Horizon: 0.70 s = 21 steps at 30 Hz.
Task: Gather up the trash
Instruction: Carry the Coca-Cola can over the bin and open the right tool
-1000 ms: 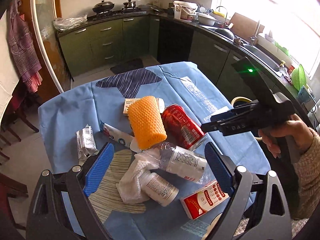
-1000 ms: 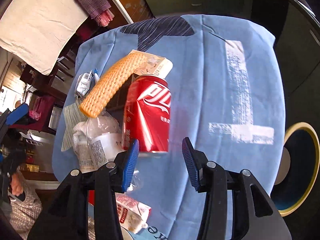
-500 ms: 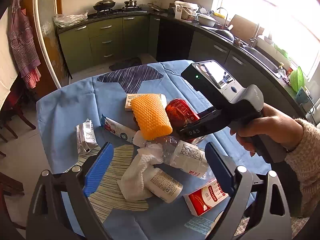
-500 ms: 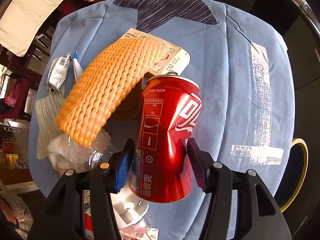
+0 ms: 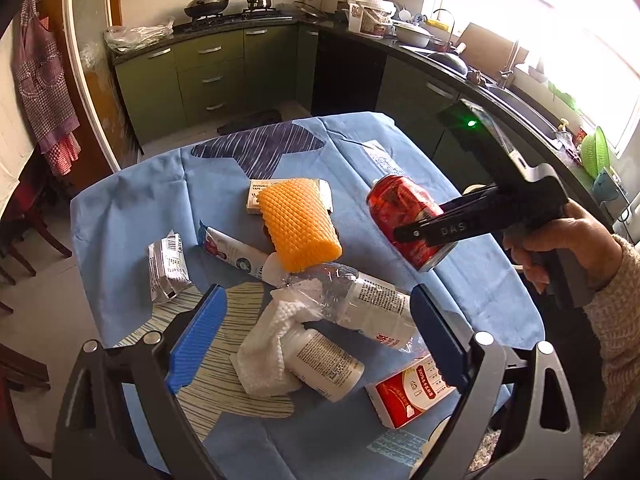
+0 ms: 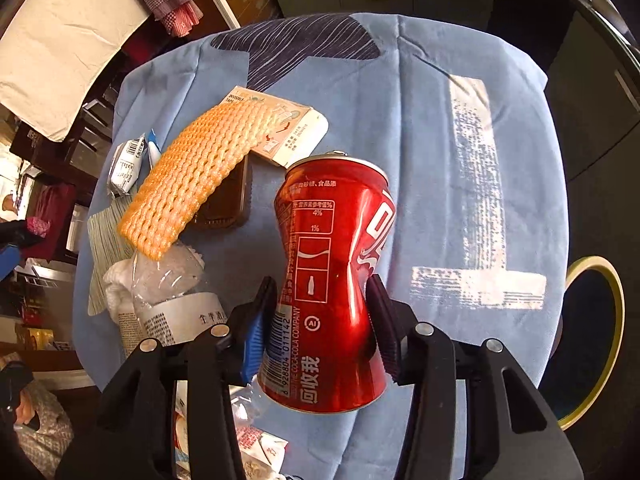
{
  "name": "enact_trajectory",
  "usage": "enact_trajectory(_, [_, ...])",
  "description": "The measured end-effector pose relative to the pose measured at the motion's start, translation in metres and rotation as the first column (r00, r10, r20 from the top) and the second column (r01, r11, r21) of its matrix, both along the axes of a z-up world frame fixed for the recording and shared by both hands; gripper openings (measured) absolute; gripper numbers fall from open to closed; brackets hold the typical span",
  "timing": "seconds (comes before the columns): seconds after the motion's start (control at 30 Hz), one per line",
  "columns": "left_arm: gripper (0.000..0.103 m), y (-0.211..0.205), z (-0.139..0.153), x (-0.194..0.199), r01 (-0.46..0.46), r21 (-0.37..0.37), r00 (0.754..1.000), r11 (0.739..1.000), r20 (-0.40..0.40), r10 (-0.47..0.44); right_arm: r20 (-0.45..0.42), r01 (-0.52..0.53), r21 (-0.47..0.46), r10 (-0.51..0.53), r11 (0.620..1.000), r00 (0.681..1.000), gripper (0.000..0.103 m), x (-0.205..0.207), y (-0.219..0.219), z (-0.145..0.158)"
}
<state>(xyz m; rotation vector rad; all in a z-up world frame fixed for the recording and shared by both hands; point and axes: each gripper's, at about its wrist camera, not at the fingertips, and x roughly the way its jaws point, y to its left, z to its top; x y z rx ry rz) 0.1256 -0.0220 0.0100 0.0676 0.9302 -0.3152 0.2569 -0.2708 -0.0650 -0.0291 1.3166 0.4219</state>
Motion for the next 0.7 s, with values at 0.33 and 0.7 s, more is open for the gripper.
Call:
enact_trajectory(0.33, [0.088,-0.015,0.002,-0.007,0.022,-0.002,1.0,1.0,0.015,-0.022,0.072,0.24,0.023,-0.241,0.97,0.968,0.047,-0.024,-0.15,0.032])
enact_trajectory(0.7, [0.088,-0.024,-0.007,-0.005,0.033,0.002,0.999,0.999,-0.013,-0.033,0.026,0.537,-0.078,-0.537,0.84,0.843,0.047,-0.012,-0.307,-0.041])
